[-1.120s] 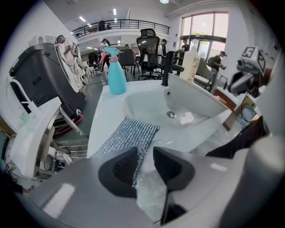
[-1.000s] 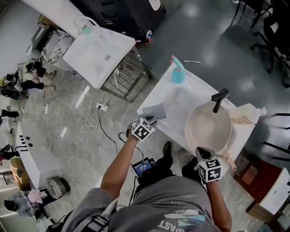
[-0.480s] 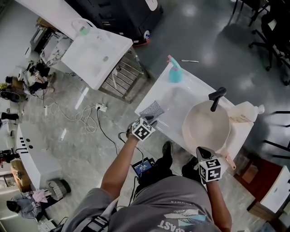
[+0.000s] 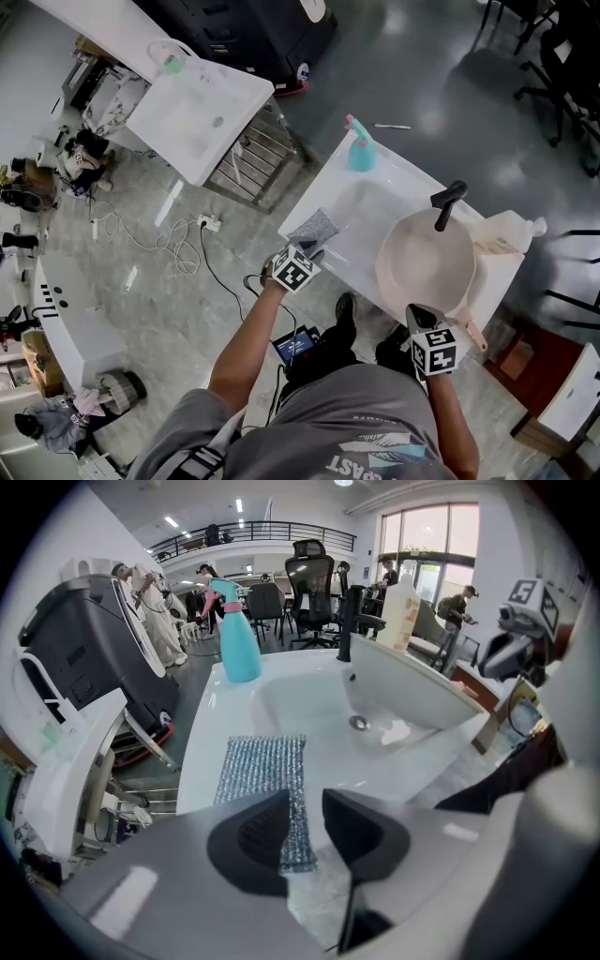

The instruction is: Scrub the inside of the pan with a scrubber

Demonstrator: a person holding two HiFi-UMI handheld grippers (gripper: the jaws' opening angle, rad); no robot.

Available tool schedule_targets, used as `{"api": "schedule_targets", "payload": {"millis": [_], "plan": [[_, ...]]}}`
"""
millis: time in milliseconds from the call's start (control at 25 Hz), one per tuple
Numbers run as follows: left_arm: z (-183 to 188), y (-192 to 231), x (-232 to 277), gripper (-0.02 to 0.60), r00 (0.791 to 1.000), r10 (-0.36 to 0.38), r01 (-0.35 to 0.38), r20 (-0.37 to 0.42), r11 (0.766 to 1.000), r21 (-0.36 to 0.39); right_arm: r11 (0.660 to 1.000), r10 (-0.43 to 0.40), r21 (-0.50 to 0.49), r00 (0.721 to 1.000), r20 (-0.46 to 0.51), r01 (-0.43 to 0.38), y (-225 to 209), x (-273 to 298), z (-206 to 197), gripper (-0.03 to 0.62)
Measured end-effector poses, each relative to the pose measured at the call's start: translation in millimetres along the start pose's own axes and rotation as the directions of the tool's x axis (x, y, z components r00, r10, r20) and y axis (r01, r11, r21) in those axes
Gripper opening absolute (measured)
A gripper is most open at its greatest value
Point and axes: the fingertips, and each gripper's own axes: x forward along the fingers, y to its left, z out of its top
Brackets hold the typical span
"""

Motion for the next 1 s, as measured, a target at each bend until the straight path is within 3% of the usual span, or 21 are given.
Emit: {"api": "schedule_targets", "payload": {"millis": [560, 840, 1000], "plan": [[9.4, 3.2, -26.0, 0.146, 0.998, 0.032, -0.029, 0.063, 0.999, -0.035, 1.0, 0.001, -0.012, 1.0, 0.003, -0.001, -0.6, -1.0, 4.5, 0.002], [37.7, 4.4, -59.9, 0.146, 0.985, 0.065, -0.062, 0.157, 0.998, -0.029, 1.0, -0.012, -0.02, 1.0, 0.029, 0.012, -3.7, -6.0, 12.1, 0.002], [54.7, 2.7, -90.1, 0.112, 0.969, 0.101, -0.099, 0.227, 0.995, -0.021, 0.999, -0.016, -0.027, 0.999, 0.034, 0.017, -1.4, -10.1, 13.1, 0.002]]}}
